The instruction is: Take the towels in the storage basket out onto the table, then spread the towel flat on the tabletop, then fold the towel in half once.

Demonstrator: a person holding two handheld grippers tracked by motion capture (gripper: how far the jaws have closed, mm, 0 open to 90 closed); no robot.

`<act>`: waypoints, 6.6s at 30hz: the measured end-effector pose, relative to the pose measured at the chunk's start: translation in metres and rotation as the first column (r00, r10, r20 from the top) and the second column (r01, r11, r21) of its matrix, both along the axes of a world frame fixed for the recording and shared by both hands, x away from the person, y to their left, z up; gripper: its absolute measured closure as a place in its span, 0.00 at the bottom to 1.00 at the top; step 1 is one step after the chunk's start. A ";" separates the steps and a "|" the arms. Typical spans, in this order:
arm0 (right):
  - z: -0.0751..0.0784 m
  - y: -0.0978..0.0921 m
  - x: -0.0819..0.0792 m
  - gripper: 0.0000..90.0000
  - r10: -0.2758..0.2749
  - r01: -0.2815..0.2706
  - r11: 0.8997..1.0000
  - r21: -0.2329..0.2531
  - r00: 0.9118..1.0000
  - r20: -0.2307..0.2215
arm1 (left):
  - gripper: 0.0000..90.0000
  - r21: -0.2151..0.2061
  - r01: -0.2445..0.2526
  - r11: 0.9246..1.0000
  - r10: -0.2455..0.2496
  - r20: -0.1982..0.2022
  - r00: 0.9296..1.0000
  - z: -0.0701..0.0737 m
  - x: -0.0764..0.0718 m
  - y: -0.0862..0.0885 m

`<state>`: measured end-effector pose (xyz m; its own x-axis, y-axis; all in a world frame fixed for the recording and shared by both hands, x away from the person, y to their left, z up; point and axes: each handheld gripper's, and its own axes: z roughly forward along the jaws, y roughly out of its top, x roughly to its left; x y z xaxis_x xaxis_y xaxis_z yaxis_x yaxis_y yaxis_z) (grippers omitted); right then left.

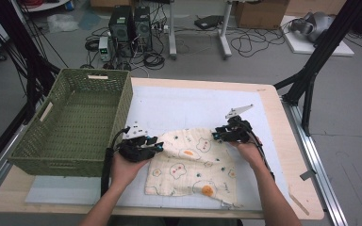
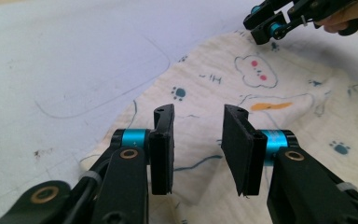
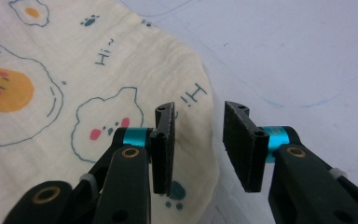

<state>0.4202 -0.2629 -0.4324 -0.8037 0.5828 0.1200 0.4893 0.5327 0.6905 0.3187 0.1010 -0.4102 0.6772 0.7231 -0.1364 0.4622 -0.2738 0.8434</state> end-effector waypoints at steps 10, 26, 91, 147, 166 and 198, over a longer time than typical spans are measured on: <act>0.039 -0.024 -0.008 0.78 -0.158 0.149 0.987 0.064 0.972 0.176 | 0.72 -0.006 -0.043 0.999 0.043 0.018 0.999 -0.001 0.004 0.002; 0.009 -0.045 -0.058 0.53 -0.020 0.019 0.994 0.105 1.000 0.008 | 0.71 0.092 0.042 0.995 -0.040 -0.023 0.999 -0.013 -0.001 -0.007; 0.000 -0.045 -0.138 0.53 0.109 -0.117 0.978 0.173 0.992 0.059 | 0.70 0.007 0.175 0.985 -0.175 0.011 0.984 -0.023 -0.051 0.005; -0.009 -0.013 -0.144 0.56 0.270 -0.270 0.963 -0.006 0.962 0.035 | 0.50 0.007 0.146 0.989 -0.146 0.031 0.989 -0.024 -0.044 0.008; -0.008 -0.022 -0.146 0.96 0.303 -0.303 0.953 -0.021 0.952 0.034 | 0.51 0.006 0.157 0.988 -0.158 0.029 0.987 -0.024 -0.046 0.007; 0.002 -0.037 -0.103 0.49 0.090 -0.096 0.985 0.143 0.995 0.046 | 0.54 0.003 0.124 0.992 -0.124 0.023 0.992 -0.020 -0.032 0.006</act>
<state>0.3177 -0.3000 -0.4305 -0.8595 0.4840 0.1646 0.4131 0.4679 0.7813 0.2867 0.1071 -0.4299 0.7644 0.6337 -0.1189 0.4053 -0.3288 0.8530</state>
